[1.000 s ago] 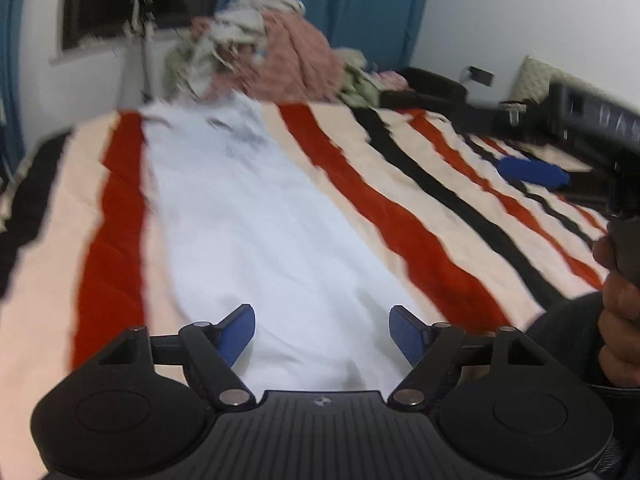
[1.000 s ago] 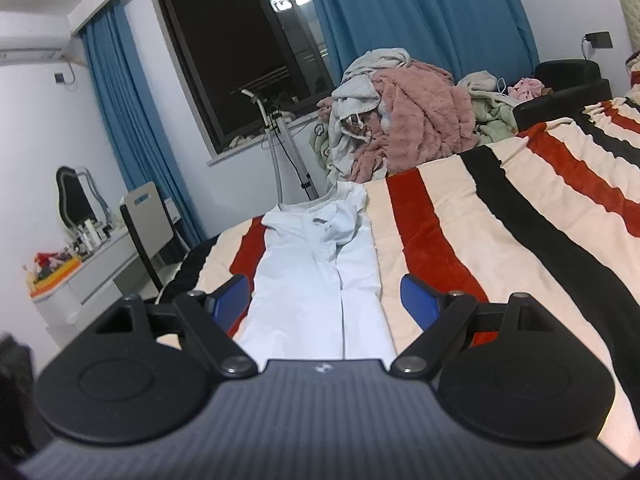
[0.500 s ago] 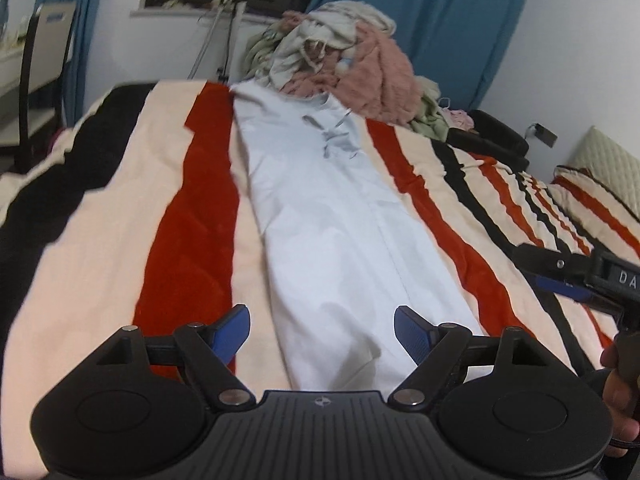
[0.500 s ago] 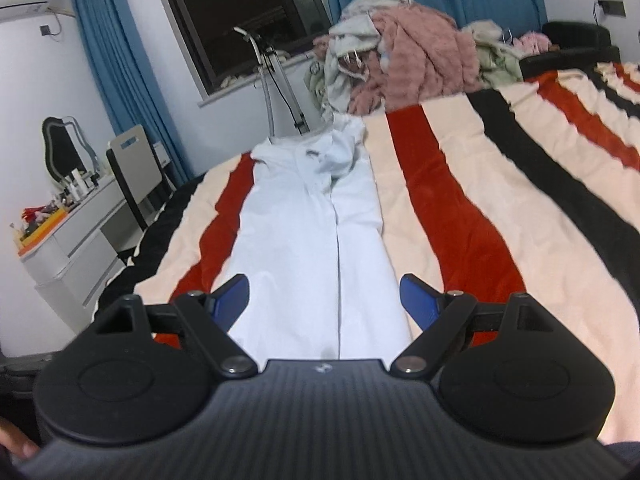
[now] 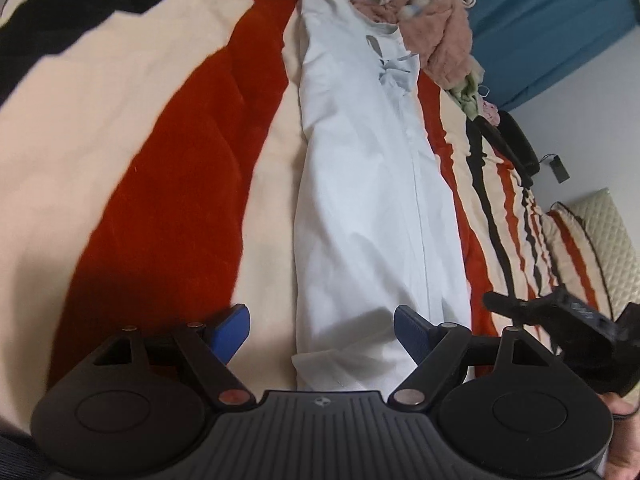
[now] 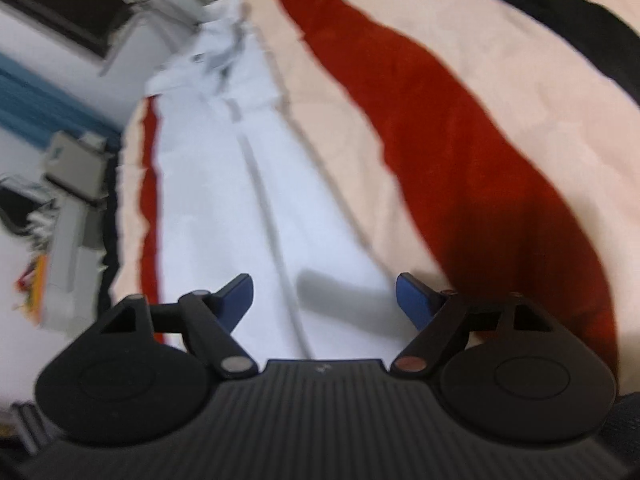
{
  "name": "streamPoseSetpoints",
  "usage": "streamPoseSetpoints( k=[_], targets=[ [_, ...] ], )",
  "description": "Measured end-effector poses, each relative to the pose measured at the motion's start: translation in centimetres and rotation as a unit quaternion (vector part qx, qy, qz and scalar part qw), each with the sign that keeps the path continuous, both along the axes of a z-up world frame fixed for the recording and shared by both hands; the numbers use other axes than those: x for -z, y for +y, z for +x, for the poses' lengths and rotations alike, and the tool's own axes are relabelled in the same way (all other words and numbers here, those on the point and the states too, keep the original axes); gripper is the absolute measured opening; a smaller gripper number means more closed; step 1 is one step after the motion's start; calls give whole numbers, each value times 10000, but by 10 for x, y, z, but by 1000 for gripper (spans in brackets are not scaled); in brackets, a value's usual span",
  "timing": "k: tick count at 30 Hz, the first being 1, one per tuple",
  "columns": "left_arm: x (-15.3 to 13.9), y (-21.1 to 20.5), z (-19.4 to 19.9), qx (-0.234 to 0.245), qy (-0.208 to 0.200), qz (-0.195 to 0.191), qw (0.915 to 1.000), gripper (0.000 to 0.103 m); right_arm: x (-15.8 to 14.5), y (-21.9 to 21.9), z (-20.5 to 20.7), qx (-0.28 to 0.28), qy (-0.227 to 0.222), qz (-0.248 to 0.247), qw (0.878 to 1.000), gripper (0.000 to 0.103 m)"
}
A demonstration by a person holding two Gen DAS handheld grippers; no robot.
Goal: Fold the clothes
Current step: 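Grasp the hem end of the strip with both grippers side by side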
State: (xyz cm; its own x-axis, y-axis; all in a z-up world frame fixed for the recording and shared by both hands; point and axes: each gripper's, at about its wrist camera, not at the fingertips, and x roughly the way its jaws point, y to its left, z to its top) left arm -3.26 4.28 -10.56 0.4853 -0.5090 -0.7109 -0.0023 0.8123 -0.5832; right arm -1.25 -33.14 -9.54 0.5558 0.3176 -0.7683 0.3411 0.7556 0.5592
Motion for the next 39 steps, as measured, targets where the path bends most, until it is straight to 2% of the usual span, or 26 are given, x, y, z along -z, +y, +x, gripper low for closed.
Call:
streamPoseSetpoints(
  k=[4,7,9,12,15,20,22,23,24,25,26,27,28,32,34,35,36,37,38,39],
  targets=[
    [5,2,0,100,-17,-434,9990,73,8,0,4,197,222,-18,9996,81],
    [7,-8,-3,264,-3,-578,9980,56,7,3,1,83,265,9,9996,82],
    [8,-11,-5,302,-6,-626,9976,36,7,5,0,6,293,27,9996,82],
    [8,-11,-9,312,52,-716,9969,16,7,8,-3,-108,336,53,9994,81],
    [9,-10,-17,385,172,-737,9964,11,6,11,-5,-223,378,80,9990,80],
    [11,-9,-30,535,420,-562,9961,11,6,16,-10,-414,449,125,9981,79],
    [10,-7,-31,528,391,-633,9958,12,6,18,-10,-468,492,53,9977,71],
    [11,-6,-29,488,413,-679,9956,15,7,19,-10,-488,518,-10,9975,70],
    [12,-6,-27,443,453,-716,9954,24,7,21,-9,-508,544,-73,9972,70],
    [14,-5,-24,377,511,-761,9951,32,7,22,-9,-527,570,-137,9969,64],
    [17,-3,-21,268,563,-838,9945,48,8,23,-8,-547,596,-200,9965,57],
    [17,-3,-18,154,587,-885,9942,57,8,24,-8,-567,622,-263,9961,55],
    [20,-2,-15,43,625,-911,9939,58,9,25,-8,-587,648,-326,9956,54],
    [32,-6,-5,253,798,-1208,9891,58,10,30,-6,-666,752,-579,9933,51],
    [34,-15,-4,439,810,-1184,9887,57,11,33,-5,-725,814,-686,9917,52],
    [34,-21,-5,547,773,-1151,9888,52,11,35,-6,-831,886,-663,9904,51],
    [35,-25,-6,643,757,-1154,9883,40,11,38,-7,-961,954,-631,9888,51],
    [36,-29,-6,725,769,-1179,9874,33,11,43,-9,-1184,992,-586,9863,47],
    [36,-32,-7,793,773,-1191,9867,25,9,48,-12,-1399,970,-597,9836,39],
    [35,-34,-7,795,736,-1154,9874,22,7,49,-14,-1404,947,-631,9835,31]
  ],
)
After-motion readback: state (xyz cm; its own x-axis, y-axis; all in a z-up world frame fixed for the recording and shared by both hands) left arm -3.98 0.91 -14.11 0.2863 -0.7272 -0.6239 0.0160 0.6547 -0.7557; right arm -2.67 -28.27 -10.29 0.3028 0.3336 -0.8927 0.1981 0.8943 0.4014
